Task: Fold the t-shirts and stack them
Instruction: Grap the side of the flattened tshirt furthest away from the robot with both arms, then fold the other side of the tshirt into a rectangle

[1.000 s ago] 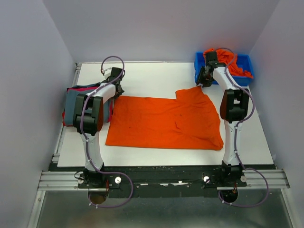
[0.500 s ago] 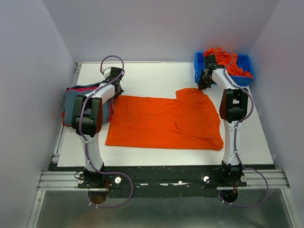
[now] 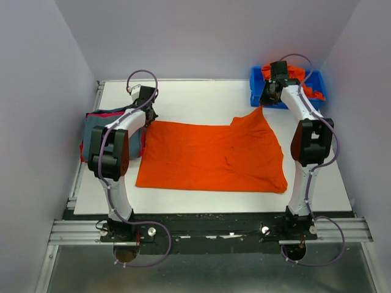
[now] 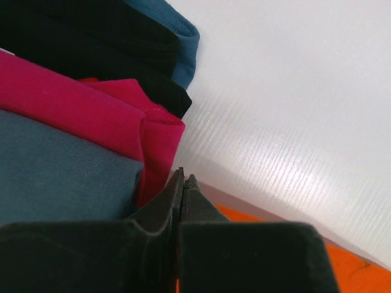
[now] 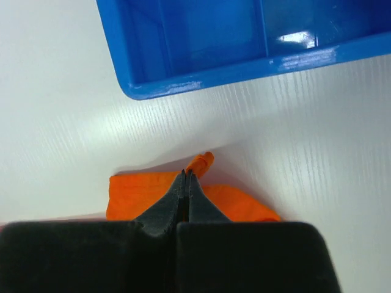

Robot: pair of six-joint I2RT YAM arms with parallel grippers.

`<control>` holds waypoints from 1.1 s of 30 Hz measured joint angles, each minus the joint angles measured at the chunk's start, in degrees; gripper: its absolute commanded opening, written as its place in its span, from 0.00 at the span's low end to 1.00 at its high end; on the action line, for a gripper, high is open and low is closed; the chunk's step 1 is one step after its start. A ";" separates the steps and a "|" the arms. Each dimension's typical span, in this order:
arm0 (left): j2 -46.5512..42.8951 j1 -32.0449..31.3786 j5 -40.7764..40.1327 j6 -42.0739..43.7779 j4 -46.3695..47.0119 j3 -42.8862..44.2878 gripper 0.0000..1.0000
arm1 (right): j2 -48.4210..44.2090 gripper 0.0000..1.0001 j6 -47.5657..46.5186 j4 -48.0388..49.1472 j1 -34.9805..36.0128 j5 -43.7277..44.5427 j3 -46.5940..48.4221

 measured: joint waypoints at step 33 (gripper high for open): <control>-14.60 0.00 -0.79 2.78 8.28 -14.88 0.00 | -31.12 0.01 -0.13 1.84 0.00 -2.21 -29.55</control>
